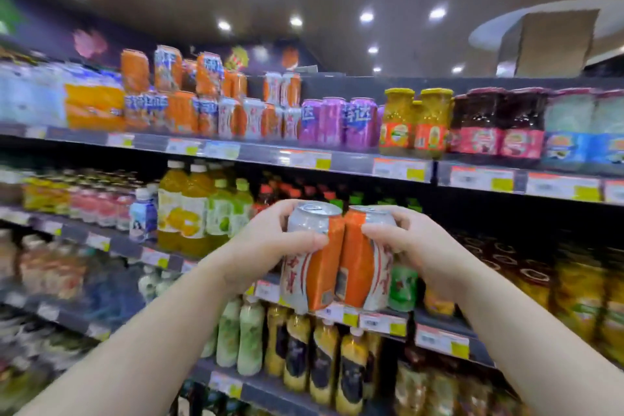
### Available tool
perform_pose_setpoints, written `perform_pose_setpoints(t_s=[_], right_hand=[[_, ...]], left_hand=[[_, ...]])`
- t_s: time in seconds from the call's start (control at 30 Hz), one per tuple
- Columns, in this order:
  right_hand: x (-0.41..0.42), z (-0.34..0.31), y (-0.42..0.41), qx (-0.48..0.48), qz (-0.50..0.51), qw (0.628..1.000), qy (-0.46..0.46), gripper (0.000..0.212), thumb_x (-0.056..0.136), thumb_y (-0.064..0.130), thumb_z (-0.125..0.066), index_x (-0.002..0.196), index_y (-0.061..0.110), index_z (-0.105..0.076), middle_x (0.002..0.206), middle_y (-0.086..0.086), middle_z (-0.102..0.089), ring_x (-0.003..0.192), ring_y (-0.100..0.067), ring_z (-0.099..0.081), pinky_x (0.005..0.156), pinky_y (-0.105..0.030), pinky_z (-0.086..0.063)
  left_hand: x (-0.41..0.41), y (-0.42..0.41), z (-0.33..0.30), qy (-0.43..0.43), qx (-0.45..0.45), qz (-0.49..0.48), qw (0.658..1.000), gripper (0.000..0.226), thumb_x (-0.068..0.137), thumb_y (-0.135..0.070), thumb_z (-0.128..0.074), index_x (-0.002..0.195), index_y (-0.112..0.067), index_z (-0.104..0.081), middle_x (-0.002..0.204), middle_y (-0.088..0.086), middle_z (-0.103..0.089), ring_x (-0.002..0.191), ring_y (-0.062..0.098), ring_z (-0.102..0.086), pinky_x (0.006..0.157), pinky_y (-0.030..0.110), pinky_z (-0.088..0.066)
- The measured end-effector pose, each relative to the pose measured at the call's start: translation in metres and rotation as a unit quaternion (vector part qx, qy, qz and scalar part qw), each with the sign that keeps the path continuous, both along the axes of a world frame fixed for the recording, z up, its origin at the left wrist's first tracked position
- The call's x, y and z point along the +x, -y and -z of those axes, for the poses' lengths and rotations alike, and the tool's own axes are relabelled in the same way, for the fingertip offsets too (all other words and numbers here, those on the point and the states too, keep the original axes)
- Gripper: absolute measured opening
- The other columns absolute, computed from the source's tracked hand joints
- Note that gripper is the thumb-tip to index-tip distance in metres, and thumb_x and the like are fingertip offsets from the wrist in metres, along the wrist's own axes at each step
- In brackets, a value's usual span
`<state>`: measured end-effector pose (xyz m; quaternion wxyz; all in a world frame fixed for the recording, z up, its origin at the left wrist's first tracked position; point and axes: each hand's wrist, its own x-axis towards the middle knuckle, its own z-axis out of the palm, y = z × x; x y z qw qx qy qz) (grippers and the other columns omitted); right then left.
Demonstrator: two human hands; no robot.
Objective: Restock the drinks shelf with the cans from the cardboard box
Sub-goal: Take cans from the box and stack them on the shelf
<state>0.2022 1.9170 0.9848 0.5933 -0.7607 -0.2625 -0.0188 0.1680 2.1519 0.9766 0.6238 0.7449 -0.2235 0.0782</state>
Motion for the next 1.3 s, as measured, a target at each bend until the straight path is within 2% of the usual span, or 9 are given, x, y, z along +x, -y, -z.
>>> perform_pose_setpoints(t_s=[0.2, 0.3, 0.6, 0.77, 0.93, 1.07, 1.13, 1.2, 1.3], right_hand=[[0.067, -0.034, -0.074, -0.018, -0.008, 0.999, 0.045, 0.061, 0.062, 0.053, -0.078, 0.117, 0.033, -0.061, 0.103, 0.008, -0.076, 0.093, -0.012, -0.073, 0.074, -0.032, -0.055], [0.099, -0.052, -0.104, -0.03, -0.023, 0.997, 0.06, 0.056, 0.069, 0.051, -0.078, 0.118, 0.031, -0.062, 0.103, 0.006, -0.076, 0.093, -0.014, -0.073, 0.075, -0.033, -0.055], [0.157, -0.133, -0.177, -0.033, -0.002, 0.991, 0.128, 0.053, 0.072, 0.049, -0.071, 0.117, 0.022, -0.064, 0.094, 0.004, -0.077, 0.084, -0.011, -0.074, 0.061, -0.025, -0.056], [0.182, -0.175, -0.211, -0.014, 0.069, 0.985, 0.157, 0.032, 0.084, 0.044, -0.07, 0.103, 0.019, -0.068, 0.08, 0.004, -0.074, 0.067, -0.008, -0.069, 0.052, -0.022, -0.052], [0.213, -0.19, -0.244, -0.016, 0.143, 0.975, 0.167, 0.028, 0.087, 0.041, -0.069, 0.103, 0.018, -0.068, 0.077, 0.006, -0.076, 0.064, -0.006, -0.072, 0.05, -0.022, -0.054], [0.243, -0.182, -0.264, -0.017, 0.205, 0.968, 0.147, 0.022, 0.087, 0.041, -0.071, 0.097, 0.022, -0.067, 0.078, 0.007, -0.076, 0.068, -0.006, -0.073, 0.048, -0.021, -0.055], [0.259, -0.175, -0.273, -0.026, 0.242, 0.96, 0.14, 0.026, 0.086, 0.044, -0.071, 0.096, 0.021, -0.066, 0.076, 0.008, -0.075, 0.065, -0.005, -0.072, 0.047, -0.021, -0.053], [0.271, -0.167, -0.277, -0.046, 0.285, 0.947, 0.14, 0.032, 0.086, 0.048, -0.07, 0.101, 0.02, -0.065, 0.083, 0.007, -0.075, 0.065, -0.005, -0.072, 0.049, -0.021, -0.054], [0.284, -0.159, -0.28, -0.078, 0.352, 0.92, 0.153, 0.061, 0.085, 0.053, -0.068, 0.133, 0.018, -0.054, 0.119, -0.001, -0.068, 0.092, -0.012, -0.068, 0.068, -0.026, -0.055]], left_hand=[[0.062, -0.072, -0.021, 0.042, -0.015, -0.01, 0.999, 0.04, 0.073, -0.03, -0.076, 0.111, -0.027, -0.065, 0.105, -0.002, -0.075, 0.094, 0.015, -0.073, 0.067, 0.021, -0.057], [0.091, -0.103, -0.036, 0.059, -0.006, -0.011, 0.998, 0.044, 0.071, -0.036, -0.078, 0.111, -0.023, -0.064, 0.103, -0.001, -0.076, 0.093, 0.017, -0.073, 0.068, 0.021, -0.056], [0.158, -0.176, -0.113, 0.12, -0.002, -0.021, 0.993, 0.041, 0.078, -0.04, -0.07, 0.112, -0.018, -0.067, 0.106, 0.005, -0.075, 0.099, 0.025, -0.071, 0.082, 0.038, -0.056], [0.192, -0.208, -0.15, 0.147, -0.043, -0.024, 0.988, 0.037, 0.074, -0.042, -0.07, 0.101, -0.016, -0.074, 0.101, 0.009, -0.075, 0.101, 0.033, -0.07, 0.091, 0.047, -0.055], [0.235, -0.237, -0.173, 0.155, -0.098, 0.008, 0.983, 0.02, 0.072, -0.036, -0.069, 0.079, -0.021, -0.08, 0.082, 0.001, -0.076, 0.076, 0.017, -0.072, 0.08, 0.037, -0.056], [0.268, -0.259, -0.174, 0.165, -0.105, 0.015, 0.981, 0.02, 0.079, -0.031, -0.072, 0.087, -0.012, -0.074, 0.079, 0.003, -0.076, 0.068, 0.014, -0.072, 0.057, 0.024, -0.056], [0.283, -0.269, -0.17, 0.159, -0.109, 0.021, 0.981, 0.023, 0.083, -0.029, -0.072, 0.096, -0.01, -0.073, 0.085, 0.006, -0.077, 0.073, 0.018, -0.074, 0.055, 0.023, -0.055], [0.295, -0.275, -0.166, 0.143, -0.109, 0.031, 0.983, 0.031, 0.082, -0.031, -0.073, 0.103, -0.009, -0.07, 0.092, 0.009, -0.077, 0.082, 0.023, -0.075, 0.063, 0.03, -0.058], [0.314, -0.278, -0.161, 0.122, -0.106, 0.033, 0.986, 0.036, 0.08, -0.035, -0.075, 0.108, -0.013, -0.068, 0.096, 0.008, -0.077, 0.087, 0.024, -0.075, 0.079, 0.043, -0.058]])
